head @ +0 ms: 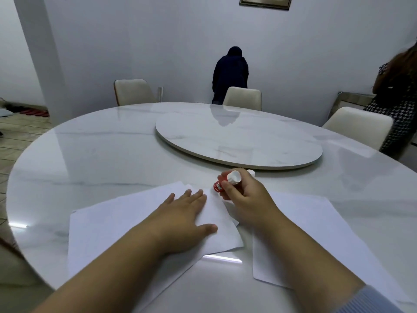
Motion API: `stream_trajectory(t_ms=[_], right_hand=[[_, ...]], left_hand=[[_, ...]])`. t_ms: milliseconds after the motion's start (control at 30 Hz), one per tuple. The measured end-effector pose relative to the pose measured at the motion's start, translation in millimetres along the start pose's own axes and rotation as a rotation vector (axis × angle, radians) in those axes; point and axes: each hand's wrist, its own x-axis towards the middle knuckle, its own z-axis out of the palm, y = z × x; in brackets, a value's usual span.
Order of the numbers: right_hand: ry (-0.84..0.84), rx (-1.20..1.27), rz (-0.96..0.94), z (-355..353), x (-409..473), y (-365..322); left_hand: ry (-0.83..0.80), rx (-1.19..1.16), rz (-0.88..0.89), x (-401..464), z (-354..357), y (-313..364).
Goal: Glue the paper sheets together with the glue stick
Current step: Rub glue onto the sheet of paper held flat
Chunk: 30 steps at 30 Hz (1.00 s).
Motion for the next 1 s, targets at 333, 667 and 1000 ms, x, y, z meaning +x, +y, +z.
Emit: stream_trajectory(t_ms=[333,667,1000], right_hand=[[-0.110,-0.116,-0.034,-17,-14,-19],[0.190,0.807,0.235,-43,-18,-21],[0.373,0.972,0.394,-49,-12,-18]], left_hand=[[-0.058,0.031,-0.019,0,-2,1],[-0.299,0.166,0.048,1,-31,-2],[-0.195,0.122,-0.146,-9,-15,4]])
